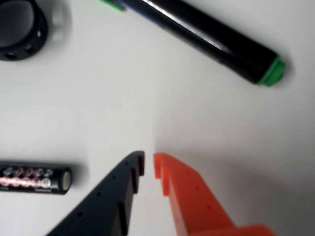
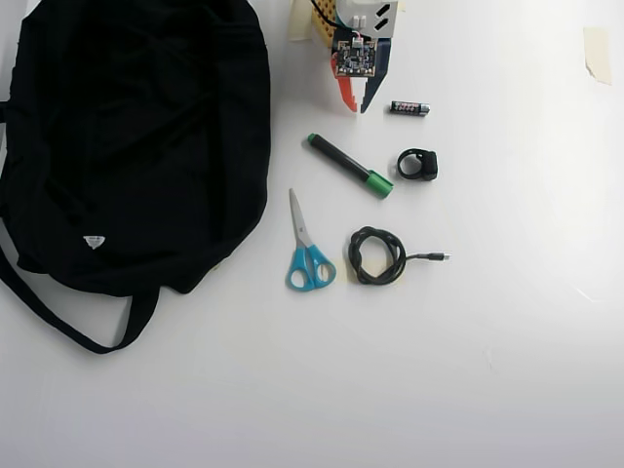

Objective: Put the green marker into the black bag

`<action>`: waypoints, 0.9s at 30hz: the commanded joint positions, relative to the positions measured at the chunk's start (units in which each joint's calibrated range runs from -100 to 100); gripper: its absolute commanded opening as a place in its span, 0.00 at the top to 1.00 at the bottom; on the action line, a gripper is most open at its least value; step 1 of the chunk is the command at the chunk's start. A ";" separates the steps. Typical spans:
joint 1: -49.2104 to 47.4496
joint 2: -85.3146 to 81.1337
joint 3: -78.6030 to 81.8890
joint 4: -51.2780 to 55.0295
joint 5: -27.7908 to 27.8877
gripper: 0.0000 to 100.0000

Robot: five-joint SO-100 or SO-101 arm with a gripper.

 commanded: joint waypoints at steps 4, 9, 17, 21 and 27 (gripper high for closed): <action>-0.34 4.98 -10.20 -8.79 -0.08 0.98; -1.09 17.09 -20.44 -15.59 -0.08 0.98; -3.64 32.61 -35.89 -32.30 0.02 0.98; -2.96 42.57 -43.98 -40.06 0.23 0.98; -3.04 57.68 -59.52 -45.48 0.49 0.98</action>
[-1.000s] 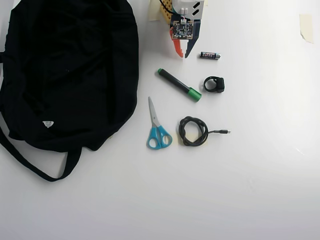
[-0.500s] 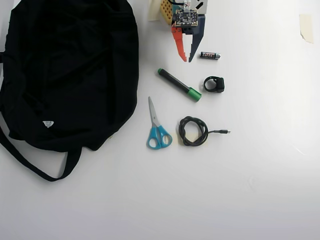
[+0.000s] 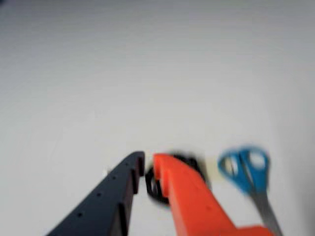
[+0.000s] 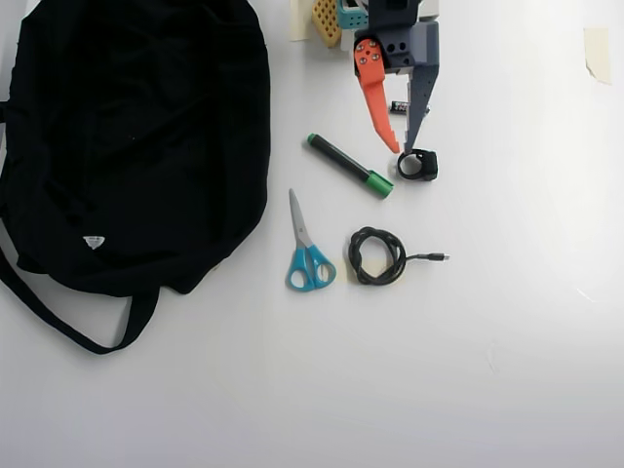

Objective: Put the green marker into the black bag

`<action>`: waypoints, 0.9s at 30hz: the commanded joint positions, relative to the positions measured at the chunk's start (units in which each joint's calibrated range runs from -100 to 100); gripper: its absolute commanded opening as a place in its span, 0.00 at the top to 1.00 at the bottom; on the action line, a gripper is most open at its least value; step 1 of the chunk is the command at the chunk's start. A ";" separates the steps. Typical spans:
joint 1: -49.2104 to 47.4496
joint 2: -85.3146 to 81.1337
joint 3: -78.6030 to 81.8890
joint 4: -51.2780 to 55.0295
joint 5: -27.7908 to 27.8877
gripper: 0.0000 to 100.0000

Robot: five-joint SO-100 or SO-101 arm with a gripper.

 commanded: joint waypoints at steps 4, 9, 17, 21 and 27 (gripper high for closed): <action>0.27 16.16 -21.84 -4.61 0.35 0.98; 1.32 29.19 -39.36 -4.61 0.40 0.98; 1.47 43.71 -56.35 -7.11 4.60 0.98; 1.69 45.29 -54.01 -11.42 4.49 0.98; 2.66 43.96 -38.74 -26.06 4.91 0.98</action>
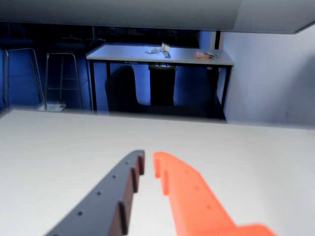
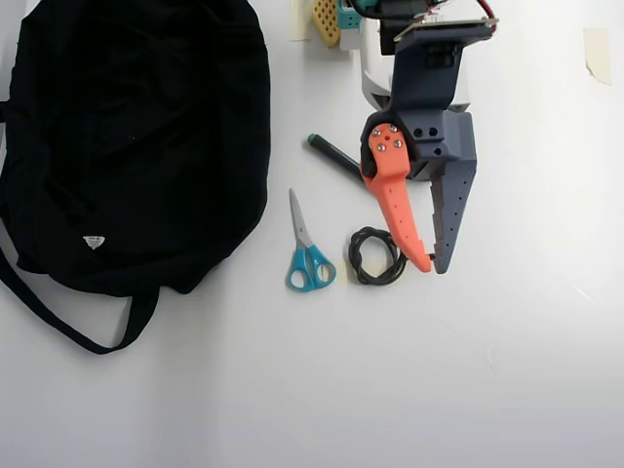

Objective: Put the green marker into the black bag

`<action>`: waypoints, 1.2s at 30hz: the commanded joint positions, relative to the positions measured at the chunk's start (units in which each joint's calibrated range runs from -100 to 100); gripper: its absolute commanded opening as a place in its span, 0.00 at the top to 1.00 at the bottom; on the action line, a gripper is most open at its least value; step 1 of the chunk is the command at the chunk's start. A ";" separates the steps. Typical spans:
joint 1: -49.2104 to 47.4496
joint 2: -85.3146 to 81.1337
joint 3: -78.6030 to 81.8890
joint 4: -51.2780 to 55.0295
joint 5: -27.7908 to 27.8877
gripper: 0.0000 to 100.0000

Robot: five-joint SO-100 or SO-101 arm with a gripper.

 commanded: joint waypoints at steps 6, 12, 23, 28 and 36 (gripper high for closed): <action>2.32 -1.87 4.36 -4.33 0.62 0.98; 0.08 -3.94 5.62 -2.78 0.15 0.98; -0.75 -12.41 5.08 36.49 0.15 0.98; -0.82 -13.32 5.62 50.10 0.10 0.98; -1.50 -13.40 5.35 68.97 0.04 0.98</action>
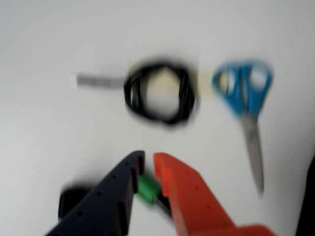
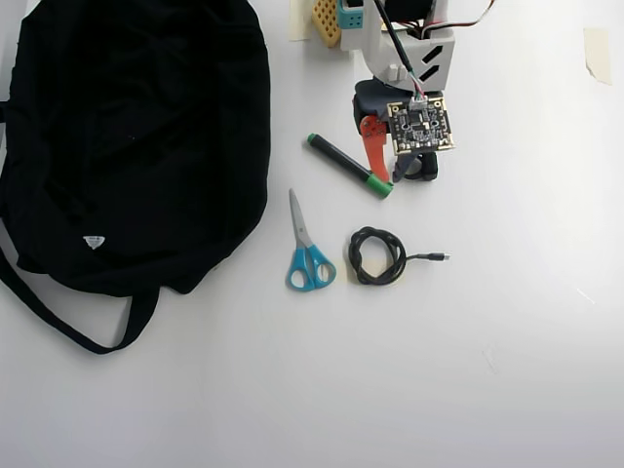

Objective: Put the green marker into the black bag

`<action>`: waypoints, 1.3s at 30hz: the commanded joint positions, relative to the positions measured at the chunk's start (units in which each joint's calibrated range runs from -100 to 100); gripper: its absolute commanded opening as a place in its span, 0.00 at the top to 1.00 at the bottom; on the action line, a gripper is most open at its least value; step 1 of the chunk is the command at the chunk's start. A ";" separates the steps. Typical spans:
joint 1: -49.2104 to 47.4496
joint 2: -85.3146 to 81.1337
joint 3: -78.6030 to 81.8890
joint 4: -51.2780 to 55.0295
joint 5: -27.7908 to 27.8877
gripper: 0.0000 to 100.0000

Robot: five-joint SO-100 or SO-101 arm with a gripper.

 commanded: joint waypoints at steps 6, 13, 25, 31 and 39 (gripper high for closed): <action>-0.17 -2.61 -1.02 8.18 -0.25 0.98; -0.02 -2.61 -1.47 8.69 -0.25 0.98; 0.13 -2.61 -1.47 8.69 0.12 0.98; 0.35 -3.69 -0.75 8.78 0.22 0.98; -1.29 -3.69 -1.56 15.15 1.43 0.98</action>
